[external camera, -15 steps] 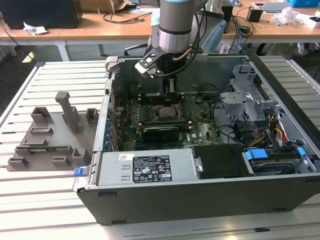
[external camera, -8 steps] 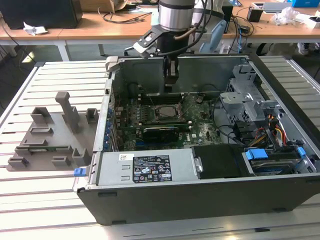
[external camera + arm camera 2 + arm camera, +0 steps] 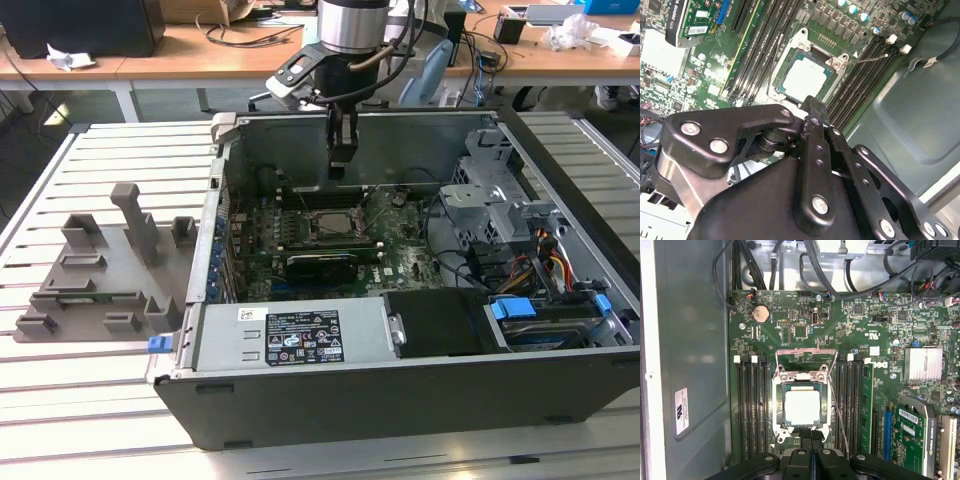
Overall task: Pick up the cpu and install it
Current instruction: 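Place the cpu into insertion slot, then close the cpu cover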
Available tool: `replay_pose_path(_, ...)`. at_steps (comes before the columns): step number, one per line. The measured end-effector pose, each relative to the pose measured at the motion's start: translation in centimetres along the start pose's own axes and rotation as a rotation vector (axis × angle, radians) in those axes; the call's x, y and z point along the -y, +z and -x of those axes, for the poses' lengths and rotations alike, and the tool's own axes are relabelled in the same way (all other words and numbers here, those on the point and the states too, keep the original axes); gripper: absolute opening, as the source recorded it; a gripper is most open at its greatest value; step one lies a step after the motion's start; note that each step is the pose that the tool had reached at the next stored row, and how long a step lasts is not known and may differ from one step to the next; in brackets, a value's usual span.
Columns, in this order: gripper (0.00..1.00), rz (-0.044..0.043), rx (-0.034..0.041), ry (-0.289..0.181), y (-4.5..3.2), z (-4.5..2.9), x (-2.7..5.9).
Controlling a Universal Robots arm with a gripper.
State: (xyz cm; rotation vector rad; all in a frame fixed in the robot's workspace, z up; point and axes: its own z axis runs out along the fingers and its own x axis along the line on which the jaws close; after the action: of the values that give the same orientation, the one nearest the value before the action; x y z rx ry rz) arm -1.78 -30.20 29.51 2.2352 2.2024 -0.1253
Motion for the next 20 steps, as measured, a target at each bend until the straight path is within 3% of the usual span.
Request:
replay_pose_path(11,0.11,0.0003,-0.0002,-0.005,0.0,0.0,-0.11)
replay_pose_path(13,0.11,0.0017,0.0014,-0.032,0.0,0.0,-0.2)
replay_pose_path(16,0.11,0.0086,0.0079,-0.151,0.11,-0.01,-0.37)
replay_pose_path(19,0.11,0.0112,0.0103,-0.209,0.16,-0.02,-0.7)
replay_pose_path(20,0.11,0.0098,0.0093,-0.22,0.25,-0.06,-1.59)
